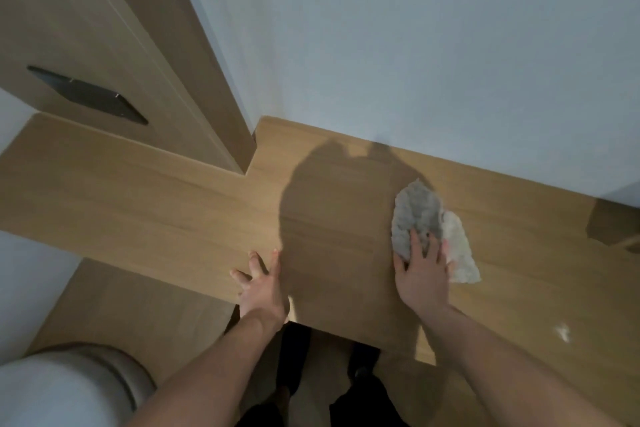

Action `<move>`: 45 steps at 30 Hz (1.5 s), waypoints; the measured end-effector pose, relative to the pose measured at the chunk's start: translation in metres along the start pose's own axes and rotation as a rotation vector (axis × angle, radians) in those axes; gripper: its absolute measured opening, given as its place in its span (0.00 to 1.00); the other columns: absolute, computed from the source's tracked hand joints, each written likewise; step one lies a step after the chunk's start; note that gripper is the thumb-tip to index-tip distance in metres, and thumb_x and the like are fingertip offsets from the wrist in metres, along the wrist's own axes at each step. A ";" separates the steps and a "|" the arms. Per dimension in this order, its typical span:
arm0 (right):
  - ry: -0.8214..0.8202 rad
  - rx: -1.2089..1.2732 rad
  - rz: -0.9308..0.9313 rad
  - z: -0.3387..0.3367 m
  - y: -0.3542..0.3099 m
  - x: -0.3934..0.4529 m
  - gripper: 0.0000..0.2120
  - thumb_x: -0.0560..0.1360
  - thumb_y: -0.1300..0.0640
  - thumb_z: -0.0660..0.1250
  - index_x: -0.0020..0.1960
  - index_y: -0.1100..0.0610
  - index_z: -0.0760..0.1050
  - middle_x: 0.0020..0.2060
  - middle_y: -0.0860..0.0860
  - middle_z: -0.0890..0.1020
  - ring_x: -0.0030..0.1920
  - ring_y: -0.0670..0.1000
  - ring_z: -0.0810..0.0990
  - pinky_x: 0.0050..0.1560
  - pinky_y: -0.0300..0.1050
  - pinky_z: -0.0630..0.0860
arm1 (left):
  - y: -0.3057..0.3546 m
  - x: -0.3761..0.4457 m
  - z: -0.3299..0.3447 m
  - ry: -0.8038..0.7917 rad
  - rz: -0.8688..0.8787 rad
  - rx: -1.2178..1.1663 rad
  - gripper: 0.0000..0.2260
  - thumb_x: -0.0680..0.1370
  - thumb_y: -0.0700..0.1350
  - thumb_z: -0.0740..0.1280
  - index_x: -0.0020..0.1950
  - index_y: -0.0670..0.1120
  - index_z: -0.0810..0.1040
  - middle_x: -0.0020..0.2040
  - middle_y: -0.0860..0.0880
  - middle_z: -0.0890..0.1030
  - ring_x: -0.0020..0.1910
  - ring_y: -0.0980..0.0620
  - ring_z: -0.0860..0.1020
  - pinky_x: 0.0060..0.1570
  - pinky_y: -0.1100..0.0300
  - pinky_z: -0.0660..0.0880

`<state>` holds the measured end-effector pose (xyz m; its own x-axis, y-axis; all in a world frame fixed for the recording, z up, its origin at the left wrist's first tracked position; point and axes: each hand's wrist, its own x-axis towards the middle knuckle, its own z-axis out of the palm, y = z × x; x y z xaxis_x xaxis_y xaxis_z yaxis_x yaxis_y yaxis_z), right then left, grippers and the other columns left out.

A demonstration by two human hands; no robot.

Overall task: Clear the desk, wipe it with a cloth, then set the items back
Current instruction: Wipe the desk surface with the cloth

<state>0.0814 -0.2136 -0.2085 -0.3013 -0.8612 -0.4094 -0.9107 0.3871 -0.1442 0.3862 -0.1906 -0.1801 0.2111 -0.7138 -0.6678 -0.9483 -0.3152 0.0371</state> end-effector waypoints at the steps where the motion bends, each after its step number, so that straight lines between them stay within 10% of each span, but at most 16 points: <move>1: 0.045 -0.015 -0.073 0.011 -0.004 -0.021 0.30 0.83 0.42 0.58 0.83 0.46 0.56 0.81 0.56 0.59 0.81 0.63 0.54 0.78 0.66 0.56 | 0.000 0.000 0.001 -0.001 0.004 -0.009 0.57 0.72 0.36 0.78 0.83 0.60 0.39 0.82 0.46 0.37 0.80 0.26 0.43 0.68 0.41 0.74; 7: -0.060 0.209 -0.449 0.055 -0.020 -0.147 0.27 0.75 0.55 0.70 0.72 0.43 0.72 0.73 0.45 0.71 0.77 0.54 0.68 0.74 0.55 0.70 | 0.004 -0.003 -0.006 -0.024 0.009 0.089 0.61 0.71 0.45 0.81 0.82 0.56 0.32 0.83 0.42 0.37 0.79 0.25 0.47 0.66 0.42 0.76; 16: 0.281 0.507 -0.135 -0.049 0.015 -0.099 0.22 0.81 0.59 0.68 0.73 0.46 0.73 0.76 0.49 0.70 0.76 0.51 0.68 0.76 0.53 0.68 | 0.002 -0.001 -0.004 -0.022 0.011 0.122 0.61 0.71 0.46 0.81 0.83 0.57 0.33 0.83 0.43 0.35 0.79 0.25 0.46 0.65 0.41 0.77; 25: 0.053 0.420 0.186 0.066 -0.033 -0.163 0.19 0.80 0.61 0.62 0.70 0.50 0.72 0.80 0.52 0.61 0.79 0.60 0.61 0.75 0.62 0.64 | -0.013 -0.008 -0.014 -0.058 0.134 0.168 0.56 0.72 0.55 0.79 0.83 0.60 0.38 0.83 0.44 0.35 0.80 0.25 0.45 0.68 0.42 0.74; 30: -0.024 0.617 0.119 0.064 -0.120 -0.180 0.19 0.83 0.57 0.63 0.73 0.48 0.70 0.77 0.47 0.67 0.79 0.50 0.62 0.79 0.49 0.63 | -0.030 -0.020 -0.041 -0.145 0.317 0.229 0.41 0.76 0.58 0.73 0.84 0.58 0.54 0.84 0.43 0.45 0.82 0.38 0.52 0.79 0.38 0.57; 33: -0.099 0.824 0.043 0.032 -0.153 -0.174 0.14 0.84 0.55 0.63 0.70 0.48 0.72 0.62 0.43 0.76 0.65 0.47 0.75 0.66 0.42 0.72 | -0.050 -0.033 -0.050 -0.096 0.365 -0.074 0.15 0.79 0.54 0.71 0.63 0.50 0.80 0.63 0.49 0.78 0.66 0.45 0.77 0.67 0.50 0.74; 36: -0.080 0.759 -0.108 0.011 -0.166 -0.161 0.19 0.83 0.50 0.65 0.72 0.42 0.69 0.73 0.46 0.70 0.72 0.51 0.71 0.72 0.48 0.71 | -0.070 -0.036 -0.055 0.056 0.284 -0.376 0.09 0.77 0.54 0.73 0.40 0.56 0.77 0.42 0.53 0.81 0.43 0.53 0.81 0.43 0.57 0.80; 40: -0.160 0.609 -0.133 0.002 -0.146 -0.168 0.35 0.80 0.42 0.68 0.82 0.44 0.58 0.83 0.48 0.51 0.83 0.54 0.53 0.81 0.53 0.59 | -0.080 -0.045 -0.055 0.244 0.408 -0.374 0.12 0.74 0.62 0.72 0.48 0.56 0.81 0.57 0.60 0.75 0.57 0.54 0.77 0.53 0.56 0.73; 45: -0.101 0.679 0.102 0.007 -0.070 -0.213 0.33 0.80 0.51 0.69 0.81 0.42 0.60 0.81 0.43 0.58 0.81 0.46 0.56 0.78 0.43 0.58 | -0.055 -0.044 -0.034 0.195 0.744 -0.165 0.27 0.74 0.54 0.72 0.73 0.59 0.71 0.79 0.54 0.62 0.79 0.50 0.60 0.77 0.50 0.64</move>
<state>0.2114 -0.0554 -0.1171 -0.3182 -0.7872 -0.5283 -0.4906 0.6136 -0.6188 0.4373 -0.1627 -0.1273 -0.4137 -0.8656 -0.2823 -0.8123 0.2109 0.5437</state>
